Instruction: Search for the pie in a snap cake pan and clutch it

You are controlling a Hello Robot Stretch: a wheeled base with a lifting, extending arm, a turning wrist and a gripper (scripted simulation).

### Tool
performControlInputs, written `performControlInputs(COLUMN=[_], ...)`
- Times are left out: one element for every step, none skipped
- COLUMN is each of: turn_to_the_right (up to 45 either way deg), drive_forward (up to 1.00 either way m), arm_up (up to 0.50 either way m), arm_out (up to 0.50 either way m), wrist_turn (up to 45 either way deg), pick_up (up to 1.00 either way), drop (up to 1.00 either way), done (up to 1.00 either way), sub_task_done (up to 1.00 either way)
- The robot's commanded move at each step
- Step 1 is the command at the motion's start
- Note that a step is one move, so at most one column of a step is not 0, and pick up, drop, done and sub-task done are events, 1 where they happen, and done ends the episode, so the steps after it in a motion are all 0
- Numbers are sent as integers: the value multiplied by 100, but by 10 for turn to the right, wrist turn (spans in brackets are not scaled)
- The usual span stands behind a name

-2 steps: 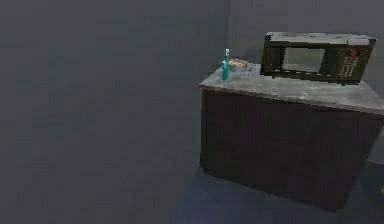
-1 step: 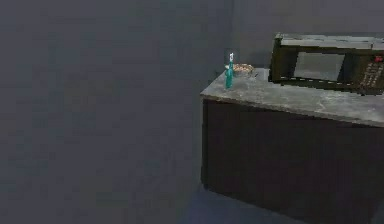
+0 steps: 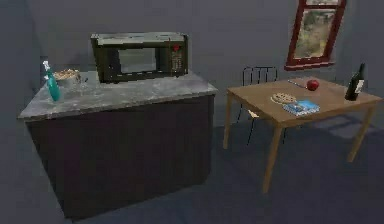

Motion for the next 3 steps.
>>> performControlInputs(turn_to_the_right=[450,210,0], drive_forward=[0,0,5], arm_up=[0,0,0], arm_out=[0,0,0], wrist_turn=[0,0,0], pick_up=[0,0,0], drop=[0,0,0], done=[0,0,0], sub_task_done=[0,0,0])
